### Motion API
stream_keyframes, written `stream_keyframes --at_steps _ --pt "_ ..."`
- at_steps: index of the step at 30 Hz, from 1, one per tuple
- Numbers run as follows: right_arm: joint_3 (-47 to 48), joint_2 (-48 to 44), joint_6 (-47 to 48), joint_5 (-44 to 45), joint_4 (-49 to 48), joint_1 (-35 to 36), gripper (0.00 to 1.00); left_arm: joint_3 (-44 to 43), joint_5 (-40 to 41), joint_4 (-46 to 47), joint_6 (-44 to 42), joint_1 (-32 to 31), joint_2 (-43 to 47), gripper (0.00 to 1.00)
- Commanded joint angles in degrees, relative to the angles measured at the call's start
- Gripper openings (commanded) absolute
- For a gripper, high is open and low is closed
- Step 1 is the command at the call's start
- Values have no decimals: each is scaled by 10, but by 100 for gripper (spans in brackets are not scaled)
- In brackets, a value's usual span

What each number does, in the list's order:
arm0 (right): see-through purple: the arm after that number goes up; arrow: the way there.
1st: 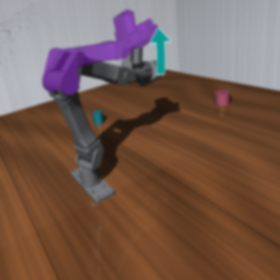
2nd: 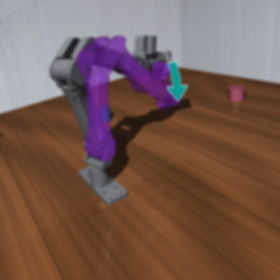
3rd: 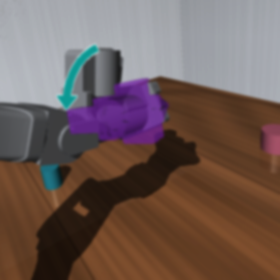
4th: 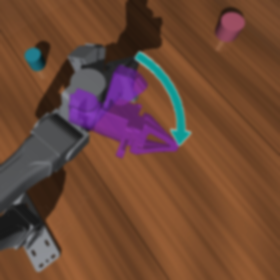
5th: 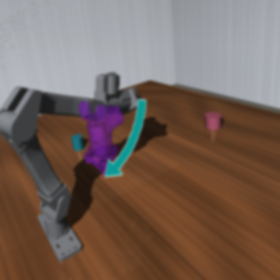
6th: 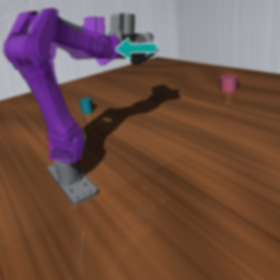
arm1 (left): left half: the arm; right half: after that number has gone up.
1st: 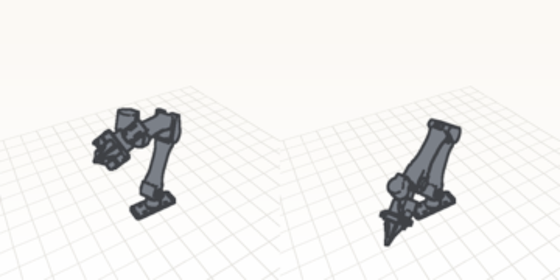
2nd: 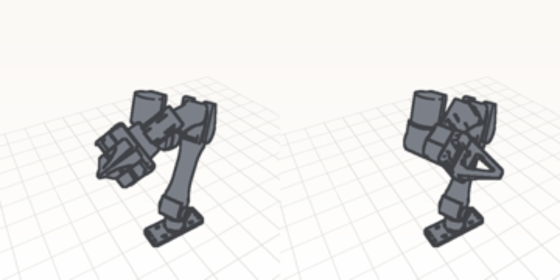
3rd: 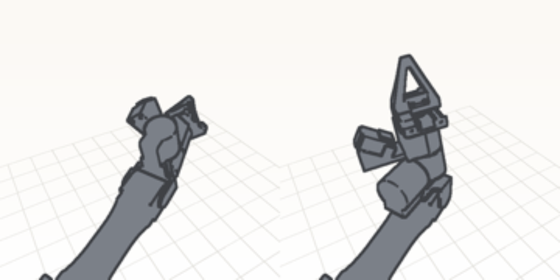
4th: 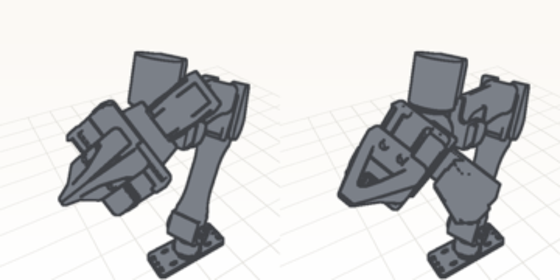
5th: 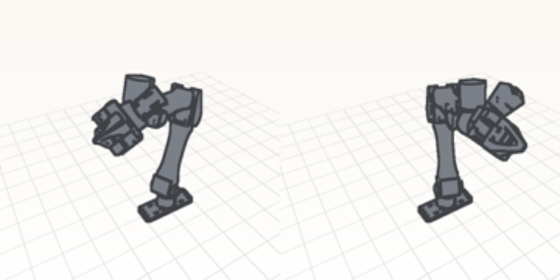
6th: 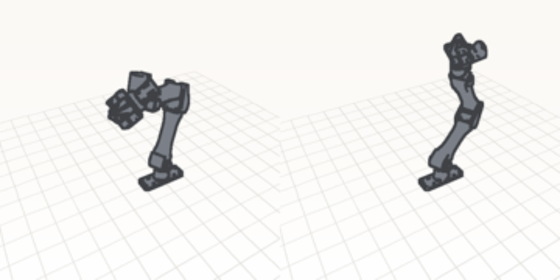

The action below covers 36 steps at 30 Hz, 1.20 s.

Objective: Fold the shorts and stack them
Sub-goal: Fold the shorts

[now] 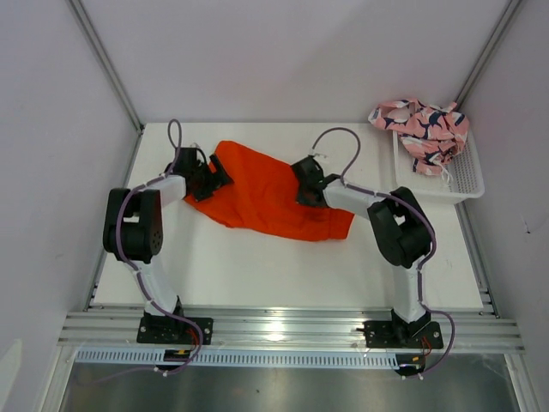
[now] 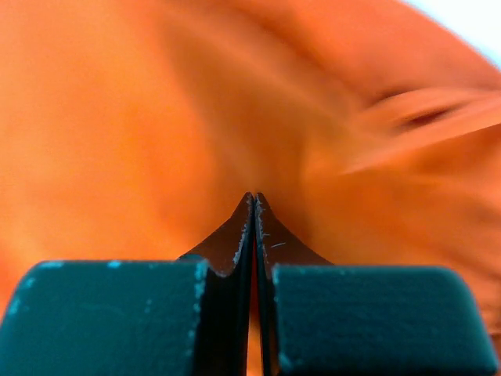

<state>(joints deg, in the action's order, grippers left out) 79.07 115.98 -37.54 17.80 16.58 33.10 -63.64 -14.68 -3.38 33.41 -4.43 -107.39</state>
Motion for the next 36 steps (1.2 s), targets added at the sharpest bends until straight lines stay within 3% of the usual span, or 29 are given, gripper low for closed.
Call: stream_keyframes --at_steps 1,4,6,7,8,9,11,15,24,36 --pt "35 -14 -12 -5 24 49 0 -53 37 -58 -32 20 12 92" --pt "30 -56 -5 -28 19 70 0 -117 62 -89 -48 20 5 93" --pt "32 -93 7 -52 23 70 9 -140 74 -115 -60 19 1 93" --pt "33 -106 9 -56 28 68 14 -149 79 -123 -63 19 0 94" --pt "33 -135 13 -61 35 59 27 -177 91 -132 -71 19 3 95" --pt "26 -150 20 -74 37 54 29 -184 97 -148 -76 17 10 95" --pt "13 -194 25 -90 42 24 42 -206 124 -172 -91 10 24 97" --pt "-56 -262 27 -164 23 -51 45 -215 177 -203 -112 -49 66 99" --pt "-284 -378 50 -338 -112 -197 67 -147 167 -168 -87 -201 112 99" --pt "-411 -343 17 -443 -290 -234 72 -205 76 -131 -60 -296 -26 99"
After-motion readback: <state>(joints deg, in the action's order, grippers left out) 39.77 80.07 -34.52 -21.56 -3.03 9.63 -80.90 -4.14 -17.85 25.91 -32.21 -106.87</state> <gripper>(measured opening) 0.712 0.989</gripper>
